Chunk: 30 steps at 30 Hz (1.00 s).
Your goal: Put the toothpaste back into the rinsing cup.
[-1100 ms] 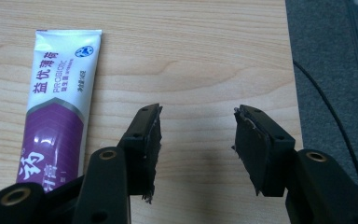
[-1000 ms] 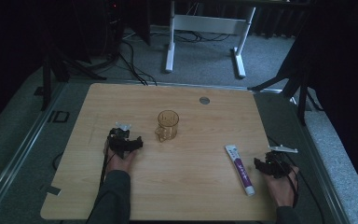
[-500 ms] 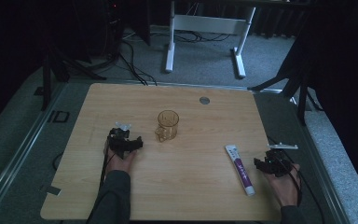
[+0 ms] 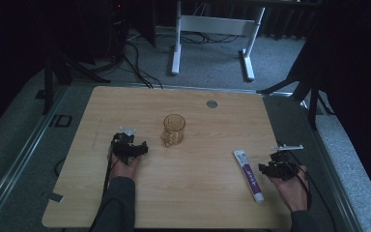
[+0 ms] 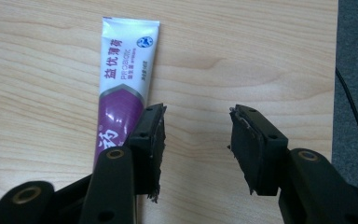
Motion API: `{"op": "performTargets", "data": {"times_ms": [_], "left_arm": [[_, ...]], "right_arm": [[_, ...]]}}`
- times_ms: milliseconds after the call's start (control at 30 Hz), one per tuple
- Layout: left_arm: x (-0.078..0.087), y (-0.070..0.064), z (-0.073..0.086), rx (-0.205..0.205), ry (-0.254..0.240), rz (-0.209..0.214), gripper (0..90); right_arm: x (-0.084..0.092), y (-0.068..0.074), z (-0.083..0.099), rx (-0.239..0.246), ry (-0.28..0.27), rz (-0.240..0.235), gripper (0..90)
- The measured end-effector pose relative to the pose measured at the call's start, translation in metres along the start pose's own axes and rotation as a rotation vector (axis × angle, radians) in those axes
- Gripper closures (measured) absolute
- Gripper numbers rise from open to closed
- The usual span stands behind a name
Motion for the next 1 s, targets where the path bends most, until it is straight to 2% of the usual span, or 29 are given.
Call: {"op": "performTargets", "data": {"times_ms": [567,833,1000], "left_arm": [[0.0,0.0,0.0,0.0,0.0,0.0,15.4],[0.0,0.0,0.0,0.001,0.0,0.0,15.4],[0.0,0.0,0.0,0.0,0.0,0.0,15.4]], "right_arm": [[0.002,0.005,-0.004,0.017,0.063,-0.034,54.9],[0.004,0.011,-0.004,0.01,0.111,-0.08,54.8],[0.005,0.013,-0.005,0.02,0.124,-0.093,54.8]]}}
Point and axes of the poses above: each handheld gripper's, and its own axes: x roughly backward along the jaws, z roughly out of its underside, y roughly to its left, the point moved 10 cm from there along -x, roughly forward along the jaws, and after that the axes turned 15 degrees about -y, right-handed, at the moved point
